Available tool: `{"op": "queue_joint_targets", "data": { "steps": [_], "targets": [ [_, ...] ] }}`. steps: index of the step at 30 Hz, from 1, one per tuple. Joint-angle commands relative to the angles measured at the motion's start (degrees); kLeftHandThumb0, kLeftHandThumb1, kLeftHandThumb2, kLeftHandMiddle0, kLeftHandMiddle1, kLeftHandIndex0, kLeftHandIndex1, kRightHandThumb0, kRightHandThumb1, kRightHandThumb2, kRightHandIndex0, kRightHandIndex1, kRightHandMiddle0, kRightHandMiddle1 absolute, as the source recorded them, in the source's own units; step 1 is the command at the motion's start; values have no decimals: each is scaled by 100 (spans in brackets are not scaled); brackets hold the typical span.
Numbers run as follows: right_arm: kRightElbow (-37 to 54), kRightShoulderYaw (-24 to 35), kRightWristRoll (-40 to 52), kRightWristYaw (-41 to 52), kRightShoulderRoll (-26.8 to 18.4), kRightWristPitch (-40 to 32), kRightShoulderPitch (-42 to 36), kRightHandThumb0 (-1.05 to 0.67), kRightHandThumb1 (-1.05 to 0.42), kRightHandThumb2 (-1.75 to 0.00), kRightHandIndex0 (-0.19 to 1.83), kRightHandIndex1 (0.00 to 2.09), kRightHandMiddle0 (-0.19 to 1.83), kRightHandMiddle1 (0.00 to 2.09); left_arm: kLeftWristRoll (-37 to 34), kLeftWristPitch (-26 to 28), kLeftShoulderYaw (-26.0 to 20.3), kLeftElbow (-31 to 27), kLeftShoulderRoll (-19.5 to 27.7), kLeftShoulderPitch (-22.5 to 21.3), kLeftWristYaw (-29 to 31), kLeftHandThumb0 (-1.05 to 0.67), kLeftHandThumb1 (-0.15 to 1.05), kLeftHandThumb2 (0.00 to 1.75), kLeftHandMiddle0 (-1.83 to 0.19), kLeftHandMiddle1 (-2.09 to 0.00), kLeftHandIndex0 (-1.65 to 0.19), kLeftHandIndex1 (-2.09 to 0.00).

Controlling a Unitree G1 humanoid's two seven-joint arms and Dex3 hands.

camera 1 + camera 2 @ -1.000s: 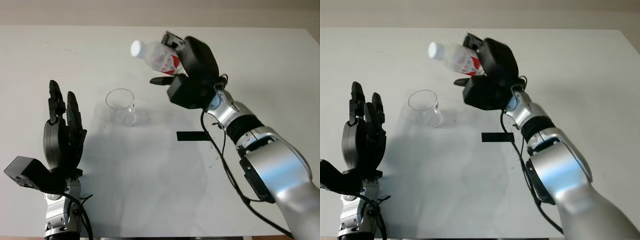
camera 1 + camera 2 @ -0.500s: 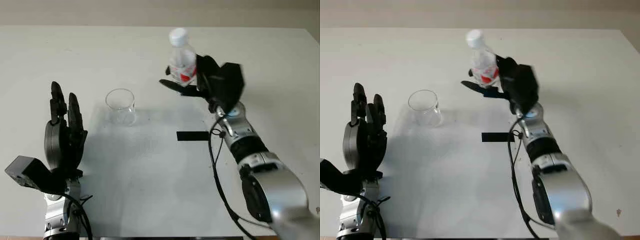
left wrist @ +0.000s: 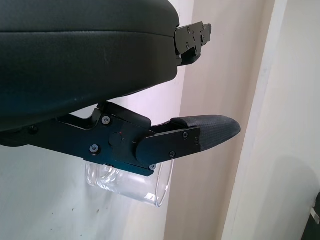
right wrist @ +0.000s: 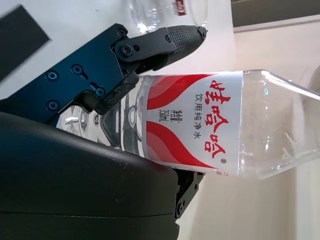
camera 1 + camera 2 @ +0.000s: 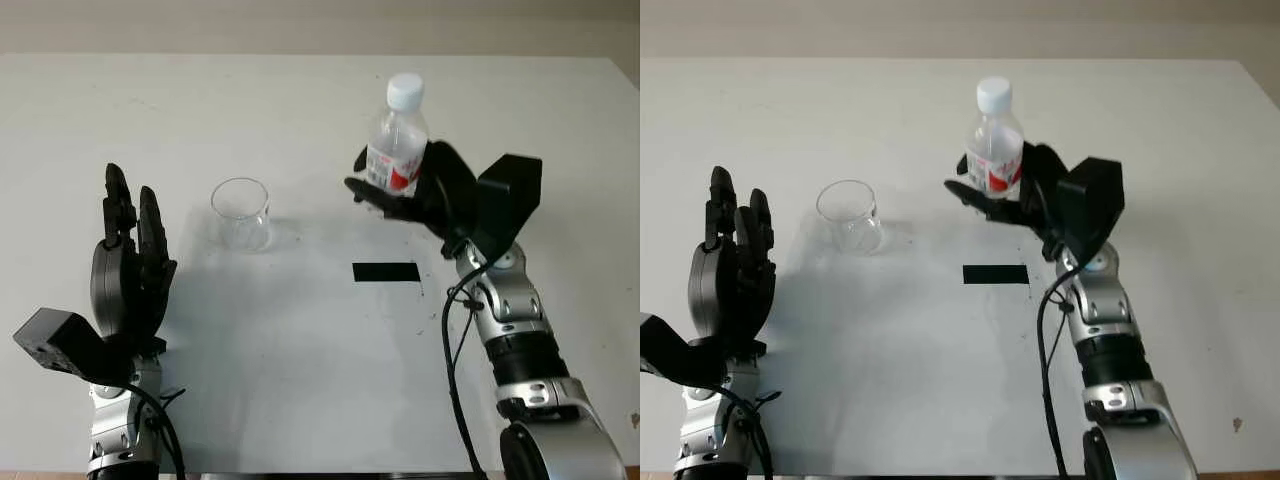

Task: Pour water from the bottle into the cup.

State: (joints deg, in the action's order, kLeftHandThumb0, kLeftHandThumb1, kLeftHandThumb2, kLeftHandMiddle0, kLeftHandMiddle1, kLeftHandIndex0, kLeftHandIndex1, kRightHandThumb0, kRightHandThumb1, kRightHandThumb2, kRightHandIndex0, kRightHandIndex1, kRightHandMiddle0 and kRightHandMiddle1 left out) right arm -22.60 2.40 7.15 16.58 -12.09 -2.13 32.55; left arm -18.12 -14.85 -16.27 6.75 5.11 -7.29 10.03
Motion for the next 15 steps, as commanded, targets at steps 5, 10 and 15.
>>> {"op": "queue_joint_targets", "data": {
  "steps": [5,10,15],
  "targets": [
    [417,-184,-239,-51,79,63,-316,-31,-105,-45,138,209,110,209,-119,46,-46,43,-18,173,70,-63,105,59,13,-5,19,-1],
    [377,-212,-189,-149,315,-104,-524,-32,-105,-47,141,209,111,209,-99,55,-35,35,10,191,68,-63,105,60,13,-5,19,0],
    [391,-255,-202,-221,464,-268,-679,-35,-105,-49,143,209,109,209,-155,56,-62,17,16,214,99,-63,105,60,13,-5,19,-1]
  ]
}}
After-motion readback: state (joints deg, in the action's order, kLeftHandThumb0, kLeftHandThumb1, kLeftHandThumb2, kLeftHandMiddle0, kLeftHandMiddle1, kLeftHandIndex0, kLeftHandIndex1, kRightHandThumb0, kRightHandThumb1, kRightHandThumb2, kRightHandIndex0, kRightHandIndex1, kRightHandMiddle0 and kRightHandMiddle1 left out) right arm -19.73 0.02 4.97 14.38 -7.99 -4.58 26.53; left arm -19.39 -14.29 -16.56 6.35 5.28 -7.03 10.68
